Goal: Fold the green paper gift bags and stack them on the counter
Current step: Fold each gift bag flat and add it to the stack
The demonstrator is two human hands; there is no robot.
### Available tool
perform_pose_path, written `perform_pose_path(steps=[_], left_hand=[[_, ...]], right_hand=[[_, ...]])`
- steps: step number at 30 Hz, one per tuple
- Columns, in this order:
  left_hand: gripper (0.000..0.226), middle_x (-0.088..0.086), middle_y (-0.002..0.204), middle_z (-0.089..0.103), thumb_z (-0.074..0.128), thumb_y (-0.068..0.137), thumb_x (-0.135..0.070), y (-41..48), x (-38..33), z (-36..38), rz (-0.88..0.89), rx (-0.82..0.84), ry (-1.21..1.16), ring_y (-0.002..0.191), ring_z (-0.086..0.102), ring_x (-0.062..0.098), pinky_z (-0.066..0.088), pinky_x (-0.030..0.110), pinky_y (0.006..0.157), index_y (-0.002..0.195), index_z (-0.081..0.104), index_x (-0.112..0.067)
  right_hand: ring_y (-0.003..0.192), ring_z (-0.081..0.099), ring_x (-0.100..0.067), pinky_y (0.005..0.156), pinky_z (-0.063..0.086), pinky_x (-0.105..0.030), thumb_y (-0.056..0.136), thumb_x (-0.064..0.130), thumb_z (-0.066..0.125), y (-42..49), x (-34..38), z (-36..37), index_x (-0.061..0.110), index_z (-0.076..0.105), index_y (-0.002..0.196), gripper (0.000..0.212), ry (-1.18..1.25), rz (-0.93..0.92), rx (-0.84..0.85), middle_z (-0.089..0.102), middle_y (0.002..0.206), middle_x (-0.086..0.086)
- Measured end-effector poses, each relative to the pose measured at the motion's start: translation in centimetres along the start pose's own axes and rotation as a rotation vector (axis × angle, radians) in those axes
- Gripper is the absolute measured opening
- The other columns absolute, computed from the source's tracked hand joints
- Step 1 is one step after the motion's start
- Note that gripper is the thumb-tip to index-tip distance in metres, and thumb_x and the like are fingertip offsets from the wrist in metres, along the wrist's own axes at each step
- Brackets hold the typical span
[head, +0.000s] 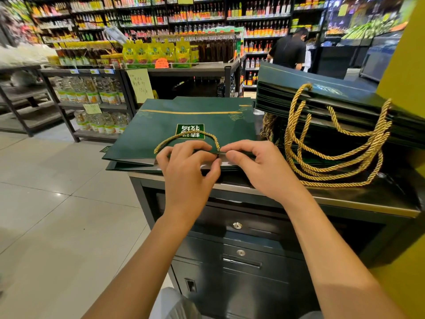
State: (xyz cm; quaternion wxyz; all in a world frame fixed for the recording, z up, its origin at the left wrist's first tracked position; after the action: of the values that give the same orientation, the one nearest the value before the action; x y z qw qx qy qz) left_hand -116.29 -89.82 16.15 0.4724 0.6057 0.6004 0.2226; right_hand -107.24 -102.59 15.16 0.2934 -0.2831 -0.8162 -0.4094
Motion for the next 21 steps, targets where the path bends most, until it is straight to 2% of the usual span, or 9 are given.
perform_pose_path(steps=[6, 9, 12, 14, 16, 17, 19, 21], left_hand=[[0.009, -0.010, 0.114, 0.069, 0.068, 0.078, -0.022, -0.6, 0.1, -0.4, 0.020, 0.129, -0.103, 0.111, 0.059, 0.007, 0.025, 0.024, 0.096, 0.072, 0.061, -0.020], [0.008, -0.012, 0.118, 0.067, 0.065, 0.078, -0.023, -1.2, 0.7, -0.4, 0.001, 0.194, -0.176, 0.116, 0.057, 0.001, 0.024, 0.021, 0.102, 0.077, 0.059, -0.019], [0.015, -0.013, 0.115, 0.066, 0.063, 0.086, -0.034, -1.1, 1.0, -1.2, 0.001, 0.206, -0.218, 0.112, 0.053, -0.009, 0.032, 0.017, 0.102, 0.089, 0.064, -0.019], [0.019, -0.010, 0.107, 0.068, 0.059, 0.089, -0.035, -0.5, 1.4, -2.6, 0.003, 0.165, -0.224, 0.104, 0.057, -0.004, 0.037, 0.012, 0.094, 0.093, 0.065, -0.017], [0.015, -0.008, 0.097, 0.068, 0.059, 0.091, -0.029, 0.1, 2.5, -4.8, -0.013, 0.075, -0.155, 0.094, 0.061, 0.006, 0.042, 0.021, 0.090, 0.090, 0.066, -0.017], [0.013, -0.008, 0.095, 0.068, 0.059, 0.092, -0.028, 0.4, 3.5, -6.0, -0.051, 0.023, -0.089, 0.094, 0.061, 0.010, 0.040, 0.029, 0.089, 0.089, 0.067, -0.018], [0.010, -0.006, 0.105, 0.066, 0.061, 0.094, -0.027, 0.6, 6.6, -8.1, -0.217, -0.043, 0.065, 0.104, 0.058, 0.017, 0.030, 0.034, 0.090, 0.098, 0.067, -0.021], [0.026, 0.000, 0.124, 0.057, 0.065, 0.093, -0.030, 0.2, 10.3, -9.5, -0.459, -0.037, 0.114, 0.118, 0.050, 0.023, 0.031, 0.037, 0.095, 0.118, 0.062, -0.020]], right_hand=[[0.098, 0.067, -0.004, 0.091, 0.055, -0.032, 0.098, 0.021, 0.066, -0.1, -0.2, -0.4, 0.023, 0.078, 0.110, 0.017, 0.019, 0.029, -0.019, 0.075, 0.099, 0.014], [0.101, 0.068, -0.002, 0.094, 0.055, -0.030, 0.095, 0.019, 0.069, -0.1, -0.2, -0.1, 0.021, 0.078, 0.109, 0.017, 0.038, 0.052, -0.013, 0.075, 0.101, 0.013], [0.102, 0.068, 0.000, 0.097, 0.055, -0.027, 0.090, 0.018, 0.074, -0.1, -0.2, -0.3, 0.023, 0.080, 0.105, 0.016, 0.037, 0.068, -0.038, 0.076, 0.103, 0.014], [0.102, 0.068, 0.000, 0.096, 0.055, -0.027, 0.089, 0.020, 0.075, -0.2, -0.3, -0.4, 0.025, 0.080, 0.103, 0.015, 0.030, 0.074, -0.053, 0.076, 0.103, 0.016], [0.100, 0.068, 0.000, 0.093, 0.056, -0.026, 0.090, 0.022, 0.074, -0.2, -0.2, -0.5, 0.026, 0.080, 0.102, 0.014, 0.018, 0.070, -0.071, 0.076, 0.102, 0.017], [0.100, 0.068, 0.001, 0.092, 0.056, -0.025, 0.090, 0.023, 0.073, -0.3, 0.0, -0.5, 0.026, 0.080, 0.102, 0.014, 0.007, 0.065, -0.081, 0.075, 0.101, 0.018], [0.099, 0.067, 0.003, 0.091, 0.055, -0.022, 0.091, 0.024, 0.071, -0.4, 0.3, -0.6, 0.026, 0.079, 0.103, 0.014, -0.017, 0.049, -0.098, 0.074, 0.099, 0.020], [0.098, 0.066, 0.003, 0.090, 0.055, -0.022, 0.092, 0.024, 0.070, -0.4, 0.8, -0.7, 0.026, 0.078, 0.104, 0.014, -0.050, 0.027, -0.120, 0.073, 0.096, 0.022]])
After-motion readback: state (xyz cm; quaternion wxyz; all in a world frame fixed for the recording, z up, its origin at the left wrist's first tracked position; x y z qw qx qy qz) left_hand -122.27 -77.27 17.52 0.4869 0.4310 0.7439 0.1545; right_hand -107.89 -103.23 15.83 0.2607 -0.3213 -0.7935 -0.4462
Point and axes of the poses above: each hand's wrist, its own y-axis towards the middle knuckle, its own z-axis out of the palm, x = y × z, the point moved 10 cm from there along y, towards the middle knuckle
